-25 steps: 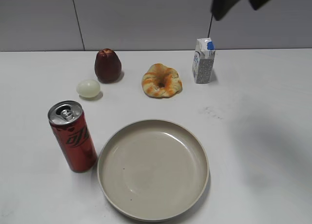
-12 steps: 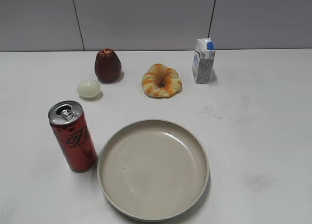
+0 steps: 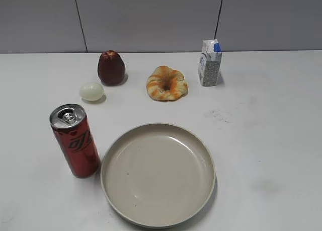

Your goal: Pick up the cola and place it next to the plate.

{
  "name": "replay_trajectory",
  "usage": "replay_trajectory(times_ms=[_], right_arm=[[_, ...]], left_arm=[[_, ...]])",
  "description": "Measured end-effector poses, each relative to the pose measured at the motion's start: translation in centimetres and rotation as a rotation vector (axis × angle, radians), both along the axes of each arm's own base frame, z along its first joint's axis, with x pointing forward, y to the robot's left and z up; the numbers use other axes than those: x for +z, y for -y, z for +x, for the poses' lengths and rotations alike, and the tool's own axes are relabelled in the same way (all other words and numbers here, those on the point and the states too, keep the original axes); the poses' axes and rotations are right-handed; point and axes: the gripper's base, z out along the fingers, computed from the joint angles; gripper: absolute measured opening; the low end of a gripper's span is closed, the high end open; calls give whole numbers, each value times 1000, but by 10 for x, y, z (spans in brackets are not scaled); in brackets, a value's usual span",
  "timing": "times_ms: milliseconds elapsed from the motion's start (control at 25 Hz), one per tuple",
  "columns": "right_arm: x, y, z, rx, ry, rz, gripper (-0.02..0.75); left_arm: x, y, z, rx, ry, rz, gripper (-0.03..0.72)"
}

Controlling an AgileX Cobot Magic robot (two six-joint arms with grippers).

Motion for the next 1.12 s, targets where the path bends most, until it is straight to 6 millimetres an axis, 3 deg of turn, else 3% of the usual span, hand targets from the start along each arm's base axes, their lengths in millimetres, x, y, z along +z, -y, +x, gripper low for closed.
replay_trajectory(times_ms=[240,880,1120], right_arm=[[-32,6,-19,35,33,-29,591],[-36,4,-15,44,95,-25,591],[-34,7,-23,25,145,-13,591]], left_arm=[[0,0,0,0,0,0,230],[0,0,0,0,0,0,230],[0,0,0,0,0,0,230]])
